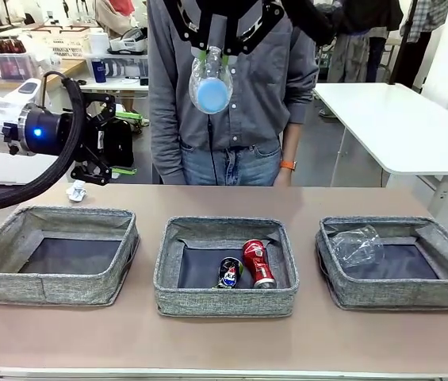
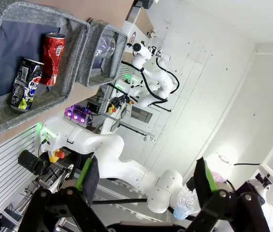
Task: Sort the waste into the appropriate baskets.
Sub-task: Place the picked waste into the Fabric basket indicated by the person.
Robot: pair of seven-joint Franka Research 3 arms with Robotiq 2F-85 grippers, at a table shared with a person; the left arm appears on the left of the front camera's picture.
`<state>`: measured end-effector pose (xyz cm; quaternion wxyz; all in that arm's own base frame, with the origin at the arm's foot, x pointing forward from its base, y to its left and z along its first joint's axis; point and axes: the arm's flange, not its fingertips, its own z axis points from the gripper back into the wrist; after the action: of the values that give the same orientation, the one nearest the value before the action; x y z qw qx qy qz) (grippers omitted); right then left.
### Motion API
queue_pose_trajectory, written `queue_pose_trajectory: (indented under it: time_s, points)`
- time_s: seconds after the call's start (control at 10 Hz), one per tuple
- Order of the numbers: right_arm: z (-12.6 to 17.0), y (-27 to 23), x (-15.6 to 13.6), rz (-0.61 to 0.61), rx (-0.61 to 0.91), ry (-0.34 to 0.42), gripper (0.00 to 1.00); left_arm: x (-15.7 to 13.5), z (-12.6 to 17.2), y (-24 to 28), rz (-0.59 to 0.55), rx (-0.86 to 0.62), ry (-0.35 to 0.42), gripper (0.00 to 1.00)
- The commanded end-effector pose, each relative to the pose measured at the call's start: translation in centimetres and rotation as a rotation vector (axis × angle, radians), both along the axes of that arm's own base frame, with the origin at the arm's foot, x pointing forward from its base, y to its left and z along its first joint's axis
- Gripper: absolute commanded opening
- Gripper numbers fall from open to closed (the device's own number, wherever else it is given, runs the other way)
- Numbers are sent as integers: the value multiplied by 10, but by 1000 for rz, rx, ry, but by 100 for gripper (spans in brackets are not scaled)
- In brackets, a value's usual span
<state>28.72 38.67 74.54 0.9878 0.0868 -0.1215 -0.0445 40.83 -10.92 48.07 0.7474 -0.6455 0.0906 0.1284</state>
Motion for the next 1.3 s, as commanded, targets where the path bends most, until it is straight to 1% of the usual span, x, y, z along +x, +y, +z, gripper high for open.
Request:
queue_pose_trajectory:
  time_s: [0.0, 1.2]
  points:
    - [2, -2, -3, -10, 0, -3, 19, -2, 3, 2, -11, 3, 11, 100]
    - [2, -2, -3, -10, 0, -3, 19, -2, 3, 2, -11, 3, 11, 100]
